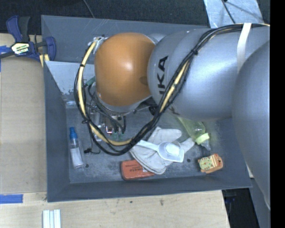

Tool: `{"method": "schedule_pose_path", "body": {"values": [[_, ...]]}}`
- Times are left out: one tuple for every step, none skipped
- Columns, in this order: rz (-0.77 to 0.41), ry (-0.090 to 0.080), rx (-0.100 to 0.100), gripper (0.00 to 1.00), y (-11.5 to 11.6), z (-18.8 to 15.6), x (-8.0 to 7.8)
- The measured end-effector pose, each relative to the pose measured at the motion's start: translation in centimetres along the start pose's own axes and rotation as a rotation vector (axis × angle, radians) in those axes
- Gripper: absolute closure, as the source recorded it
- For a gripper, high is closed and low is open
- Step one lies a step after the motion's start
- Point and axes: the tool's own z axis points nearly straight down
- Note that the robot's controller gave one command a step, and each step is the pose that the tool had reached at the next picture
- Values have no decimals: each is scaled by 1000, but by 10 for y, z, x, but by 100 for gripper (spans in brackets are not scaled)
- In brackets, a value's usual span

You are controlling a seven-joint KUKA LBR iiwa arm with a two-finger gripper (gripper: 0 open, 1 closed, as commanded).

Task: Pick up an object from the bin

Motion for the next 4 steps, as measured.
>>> {"method": "schedule_pose_path", "body": {"values": [[4,-8,-2,0,-1,-5,-2],[-175,-10,-2,0,4,42,-8],[-412,-7,-1,0,13,57,-17],[-571,-10,0,0,15,46,-36]]}}
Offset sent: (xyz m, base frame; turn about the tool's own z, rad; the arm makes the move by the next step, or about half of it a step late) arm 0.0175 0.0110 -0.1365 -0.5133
